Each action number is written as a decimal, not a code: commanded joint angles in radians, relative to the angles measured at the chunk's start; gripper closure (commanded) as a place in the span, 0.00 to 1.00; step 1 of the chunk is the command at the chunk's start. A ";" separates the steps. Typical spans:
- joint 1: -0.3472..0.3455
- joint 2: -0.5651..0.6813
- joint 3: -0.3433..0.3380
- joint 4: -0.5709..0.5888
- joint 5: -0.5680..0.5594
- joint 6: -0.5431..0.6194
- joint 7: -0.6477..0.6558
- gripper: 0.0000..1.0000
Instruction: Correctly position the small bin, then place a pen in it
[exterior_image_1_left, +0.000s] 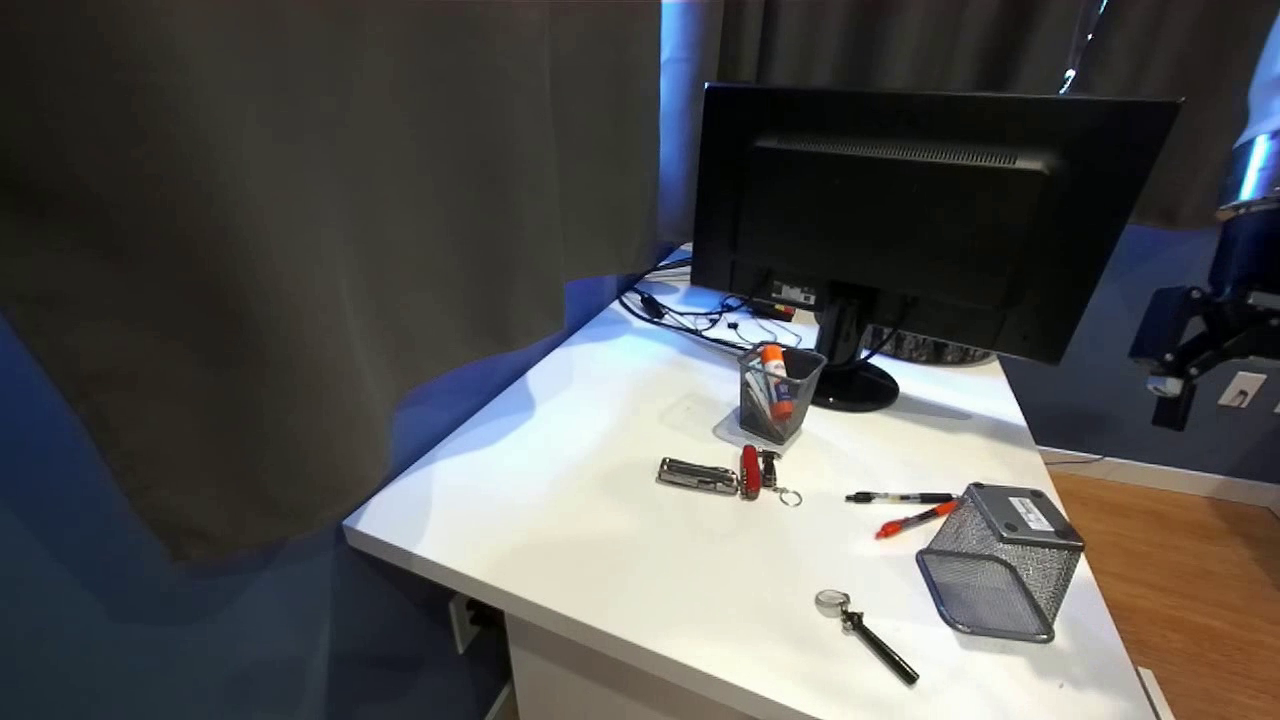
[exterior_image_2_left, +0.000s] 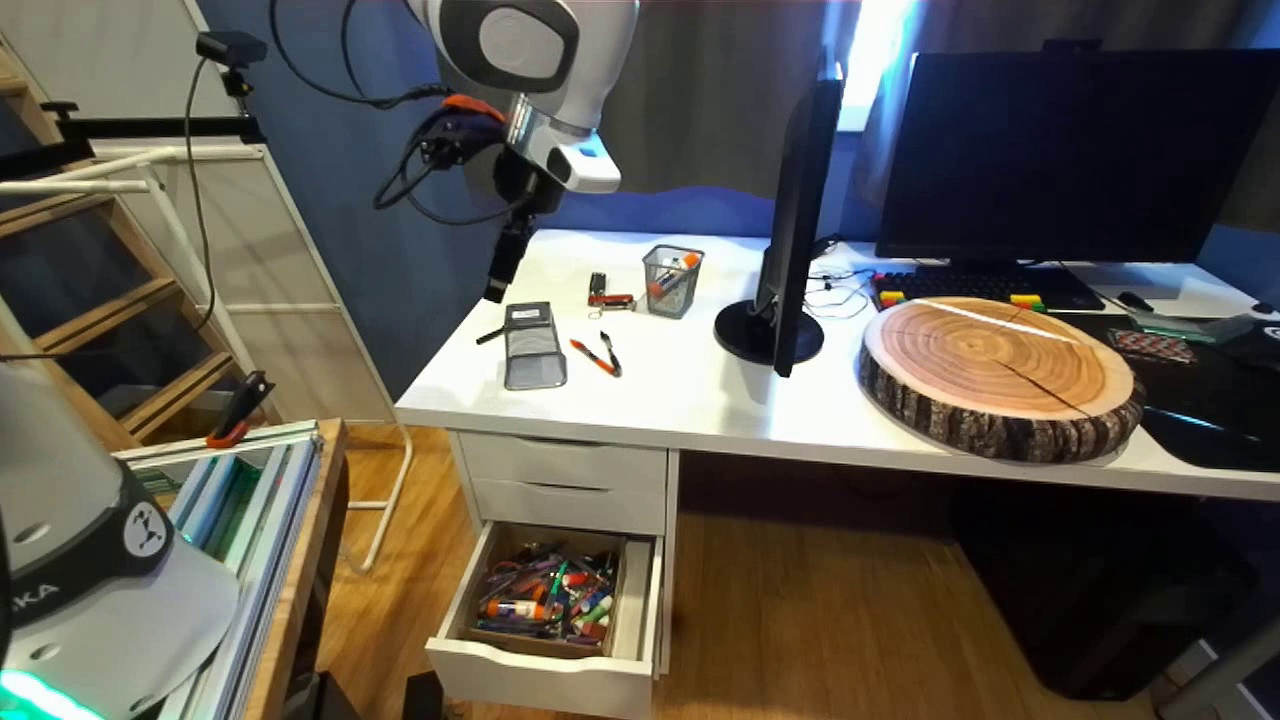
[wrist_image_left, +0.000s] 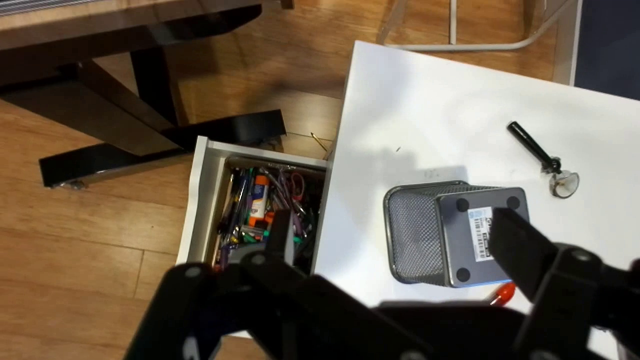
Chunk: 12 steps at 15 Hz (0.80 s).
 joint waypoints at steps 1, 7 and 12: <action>0.029 0.188 -0.009 0.200 -0.044 -0.082 0.067 0.00; 0.079 0.394 -0.023 0.430 -0.079 -0.149 0.011 0.00; 0.124 0.515 -0.048 0.565 -0.123 -0.193 0.010 0.00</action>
